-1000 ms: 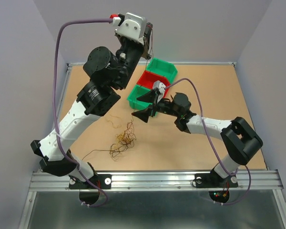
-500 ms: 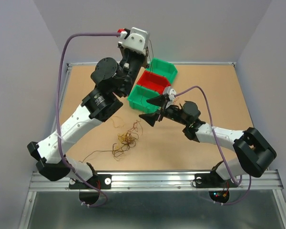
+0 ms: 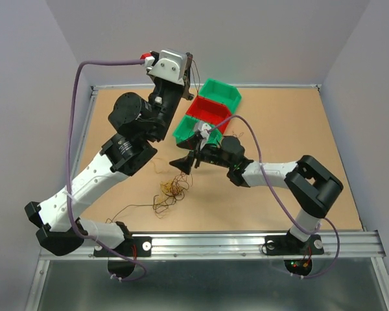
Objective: Untangle the cables
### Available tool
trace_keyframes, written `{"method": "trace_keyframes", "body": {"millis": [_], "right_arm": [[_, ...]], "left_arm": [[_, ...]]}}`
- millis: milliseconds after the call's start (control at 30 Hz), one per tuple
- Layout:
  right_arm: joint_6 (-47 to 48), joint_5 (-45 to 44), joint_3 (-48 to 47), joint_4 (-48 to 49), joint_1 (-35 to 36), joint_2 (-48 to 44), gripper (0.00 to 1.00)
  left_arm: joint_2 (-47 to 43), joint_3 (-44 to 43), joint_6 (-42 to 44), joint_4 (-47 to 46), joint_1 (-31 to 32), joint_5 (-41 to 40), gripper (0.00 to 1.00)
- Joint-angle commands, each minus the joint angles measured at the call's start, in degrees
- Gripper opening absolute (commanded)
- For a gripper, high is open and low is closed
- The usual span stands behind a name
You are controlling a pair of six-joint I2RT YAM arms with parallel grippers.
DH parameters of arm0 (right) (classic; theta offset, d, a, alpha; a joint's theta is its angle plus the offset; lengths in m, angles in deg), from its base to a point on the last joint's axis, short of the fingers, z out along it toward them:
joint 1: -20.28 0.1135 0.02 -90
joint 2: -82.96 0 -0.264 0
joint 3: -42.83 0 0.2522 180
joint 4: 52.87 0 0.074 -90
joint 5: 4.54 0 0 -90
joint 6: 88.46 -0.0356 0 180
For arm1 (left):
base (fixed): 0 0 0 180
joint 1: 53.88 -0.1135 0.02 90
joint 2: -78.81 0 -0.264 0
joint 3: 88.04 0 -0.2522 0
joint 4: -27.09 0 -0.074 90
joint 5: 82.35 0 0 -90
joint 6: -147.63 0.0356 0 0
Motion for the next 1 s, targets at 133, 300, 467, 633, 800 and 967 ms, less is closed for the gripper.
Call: {"method": "trace_keyframes", "body": {"millis": [133, 300, 467, 633, 800, 967], "right_arm": [[-3.14, -5.36, -7.65, 10.84, 4.41, 11.23, 0.58], [-5.88, -3.69, -7.92, 12.68, 4.41, 17.91, 0.45], [-6.5, -14.14, -1.16, 14.97, 3.53, 16.09, 0.01], [-6.85, -23.43, 8.32, 15.5, 1.34, 6.62, 0.01], [-9.3, -33.21, 17.82, 15.33, -4.54, -2.1, 0.01], [-15.99, -33.83, 25.65, 14.1, -14.3, -10.1, 0.01]], "left_arm": [[3.44, -16.1, 5.32, 0.97, 0.21, -3.21, 0.0], [8.19, -28.7, 17.0, 0.99, 0.21, -13.47, 0.0], [8.28, -31.26, 25.27, -9.2, -0.05, -22.62, 0.0], [5.74, -28.36, 26.6, -13.51, -1.37, -25.71, 0.0], [4.68, -31.6, 25.63, -13.35, -5.66, -26.77, 0.0], [3.19, -30.56, 22.74, -11.85, -9.89, -25.63, 0.0]]}}
